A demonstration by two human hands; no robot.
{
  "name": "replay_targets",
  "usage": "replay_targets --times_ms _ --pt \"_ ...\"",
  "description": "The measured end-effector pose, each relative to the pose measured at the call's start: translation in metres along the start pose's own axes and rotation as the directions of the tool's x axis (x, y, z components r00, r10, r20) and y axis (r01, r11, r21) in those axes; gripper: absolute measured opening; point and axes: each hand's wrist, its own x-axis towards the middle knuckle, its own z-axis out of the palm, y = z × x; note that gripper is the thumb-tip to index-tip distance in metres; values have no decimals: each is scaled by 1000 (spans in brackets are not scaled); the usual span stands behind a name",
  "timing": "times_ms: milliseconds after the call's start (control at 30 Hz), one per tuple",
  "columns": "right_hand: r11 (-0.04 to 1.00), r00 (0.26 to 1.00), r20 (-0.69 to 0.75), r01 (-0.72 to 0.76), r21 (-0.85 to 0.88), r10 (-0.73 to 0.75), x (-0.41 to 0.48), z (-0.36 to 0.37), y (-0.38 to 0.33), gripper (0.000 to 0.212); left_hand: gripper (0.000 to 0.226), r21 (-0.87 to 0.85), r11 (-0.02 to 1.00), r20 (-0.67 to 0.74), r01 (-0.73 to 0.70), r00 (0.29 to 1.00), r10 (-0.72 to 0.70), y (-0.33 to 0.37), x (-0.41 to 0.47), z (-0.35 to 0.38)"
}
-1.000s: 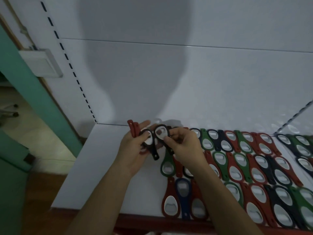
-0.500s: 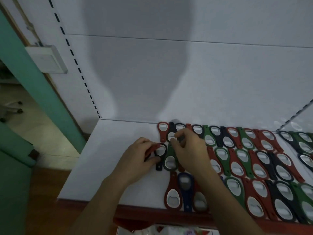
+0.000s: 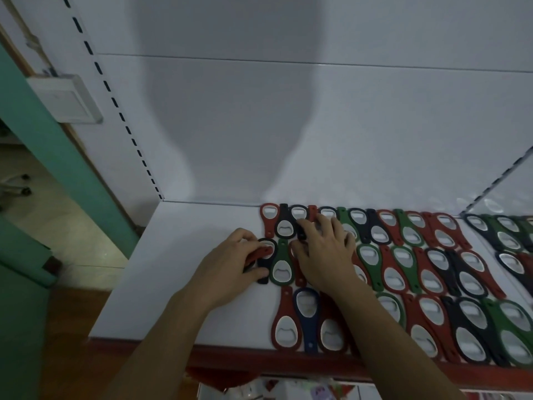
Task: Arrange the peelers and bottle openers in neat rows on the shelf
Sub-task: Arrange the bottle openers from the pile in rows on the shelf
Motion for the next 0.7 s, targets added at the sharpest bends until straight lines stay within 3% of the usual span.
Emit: replay_targets --times_ms 67,133,167,200,233,267,300,367,433,533,567,600,633,667,700 --pt "1000 999 -43 3 29 -2 -3 -2 -2 49 39 -86 995 -81 48 995 -55 2 0 3" --pt "985 980 -182 103 137 -78 -6 -8 -7 44 25 -451 882 -179 136 954 -239 6 0 2" --pt "956 963 -239 183 230 -127 -7 -12 -10 39 26 -710 690 -143 138 932 -334 10 0 0" --pt "903 954 -256 246 352 -160 -8 -16 -14 34 32 -903 415 -64 109 922 -382 15 1 -2" --pt "832 957 -228 273 483 -181 -10 -20 -19 30 35 -985 160 2 68 925 -379 19 1 -4" --pt "754 966 -168 260 604 -198 -12 -23 -24 27 36 -999 -11 34 33 934 -357 23 2 -5" --pt "676 972 -102 220 703 -210 -16 -24 -30 27 36 -993 -114 40 3 947 -319 26 2 -5" --pt "579 978 -37 151 801 -203 -22 -22 -40 30 38 -980 -193 4 -38 977 -211 33 0 -4" --pt "540 983 -31 125 833 -180 -25 -20 -45 32 37 -982 -183 -20 -50 987 -160 35 -4 -2" --pt "495 973 44 77 866 -228 -26 -23 -41 24 39 -972 -232 0 -45 981 -192 30 -9 -3" --pt "496 967 77 55 867 -241 -27 -25 -38 19 37 -977 -206 -3 -49 976 -219 26 -11 -4" --pt "499 962 115 25 866 -248 -29 -27 -35 16 32 -995 -78 -44 -67 964 -263 22 -13 -5" --pt "505 953 158 -7 863 -257 -32 -29 -32 16 28 -983 163 -128 -80 943 -307 18 -17 -8" --pt "525 941 204 -34 850 -270 -36 -30 -30 21 28 -890 451 -235 -73 919 -315 13 -21 -10" --pt "564 927 247 -48 824 -282 -39 -32 -29 27 27 -740 671 -306 -57 916 -259 7 -25 -13"
